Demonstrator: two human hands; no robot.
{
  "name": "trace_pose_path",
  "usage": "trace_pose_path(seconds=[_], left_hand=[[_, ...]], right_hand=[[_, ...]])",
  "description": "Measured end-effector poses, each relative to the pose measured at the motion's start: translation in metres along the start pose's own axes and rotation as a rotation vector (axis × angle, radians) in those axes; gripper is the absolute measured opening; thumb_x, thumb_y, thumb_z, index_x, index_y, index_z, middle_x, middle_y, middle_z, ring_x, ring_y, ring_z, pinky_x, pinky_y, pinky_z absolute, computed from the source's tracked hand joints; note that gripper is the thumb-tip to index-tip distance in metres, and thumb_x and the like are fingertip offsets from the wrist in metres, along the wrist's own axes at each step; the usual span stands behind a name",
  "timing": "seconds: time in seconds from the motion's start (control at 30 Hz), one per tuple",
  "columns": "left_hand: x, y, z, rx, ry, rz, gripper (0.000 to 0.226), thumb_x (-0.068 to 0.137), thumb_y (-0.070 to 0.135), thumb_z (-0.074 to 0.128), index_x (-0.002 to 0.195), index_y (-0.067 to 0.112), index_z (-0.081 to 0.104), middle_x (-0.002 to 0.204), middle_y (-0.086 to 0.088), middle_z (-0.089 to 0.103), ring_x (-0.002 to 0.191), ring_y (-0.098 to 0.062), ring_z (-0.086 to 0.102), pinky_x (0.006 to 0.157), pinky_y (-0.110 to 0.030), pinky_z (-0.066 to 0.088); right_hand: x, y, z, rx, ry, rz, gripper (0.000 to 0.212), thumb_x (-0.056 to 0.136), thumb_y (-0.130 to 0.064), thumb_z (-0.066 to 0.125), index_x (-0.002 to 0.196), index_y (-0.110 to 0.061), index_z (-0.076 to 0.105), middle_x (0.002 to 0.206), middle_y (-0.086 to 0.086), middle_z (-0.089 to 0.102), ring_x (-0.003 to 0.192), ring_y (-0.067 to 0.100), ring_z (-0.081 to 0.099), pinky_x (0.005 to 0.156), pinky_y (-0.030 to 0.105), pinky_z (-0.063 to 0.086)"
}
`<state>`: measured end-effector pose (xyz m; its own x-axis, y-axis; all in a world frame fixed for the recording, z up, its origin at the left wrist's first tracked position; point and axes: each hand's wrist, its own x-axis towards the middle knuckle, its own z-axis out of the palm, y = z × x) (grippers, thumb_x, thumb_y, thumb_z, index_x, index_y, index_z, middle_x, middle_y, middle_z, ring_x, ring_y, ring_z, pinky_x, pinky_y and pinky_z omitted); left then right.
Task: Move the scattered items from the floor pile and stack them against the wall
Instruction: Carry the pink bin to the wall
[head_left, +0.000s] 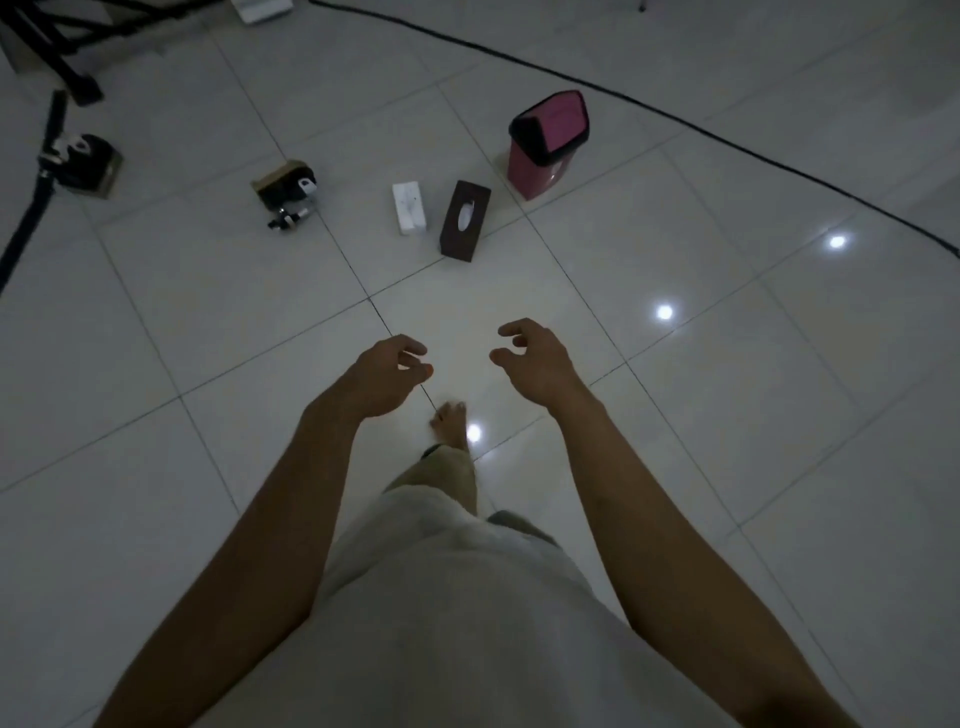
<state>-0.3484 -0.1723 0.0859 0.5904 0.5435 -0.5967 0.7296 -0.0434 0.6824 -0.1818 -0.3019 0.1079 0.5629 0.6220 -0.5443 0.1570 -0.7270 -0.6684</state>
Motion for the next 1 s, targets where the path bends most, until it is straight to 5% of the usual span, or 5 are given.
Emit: trace_pose_path(seconds=[0.5, 0.77, 1.0], left_hand=[[0.231, 0.143, -0.023, -0.038, -0.024, -0.149, 0.031, 0.093, 0.030, 0.060, 0.122, 0.019, 0.056, 0.114, -0.001, 0.058, 0.076, -0.006, 0.054, 0.059, -0.020, 0.040], [0.352, 0.241, 0.009, -0.127, 0.001, -0.190, 0.032, 0.094, 0.033, 0.059, 0.123, 0.023, 0.053, 0.113, 0.004, 0.057, 0.081, -0.005, 0.055, 0.062, -0.020, 0.040], [0.460, 0.281, 0.032, -0.264, -0.012, -0.214, 0.022, 0.092, 0.024, 0.062, 0.113, 0.024, 0.055, 0.097, 0.013, 0.056, 0.076, -0.005, 0.054, 0.057, -0.019, 0.041]], right_hand=[[0.264, -0.046, -0.138, -0.074, -0.133, 0.044, 0.039, 0.093, -0.022, 0.063, 0.130, -0.015, 0.053, 0.133, 0.012, 0.048, 0.119, 0.020, 0.050, 0.085, 0.021, 0.035], [0.395, -0.047, -0.221, -0.208, -0.263, 0.015, 0.040, 0.094, -0.024, 0.059, 0.132, -0.019, 0.049, 0.131, 0.011, 0.046, 0.093, 0.013, 0.047, 0.079, 0.024, 0.038], [0.506, -0.032, -0.255, -0.196, -0.256, 0.042, 0.040, 0.094, -0.022, 0.060, 0.131, -0.015, 0.050, 0.126, 0.014, 0.050, 0.092, 0.014, 0.049, 0.074, 0.020, 0.038]])
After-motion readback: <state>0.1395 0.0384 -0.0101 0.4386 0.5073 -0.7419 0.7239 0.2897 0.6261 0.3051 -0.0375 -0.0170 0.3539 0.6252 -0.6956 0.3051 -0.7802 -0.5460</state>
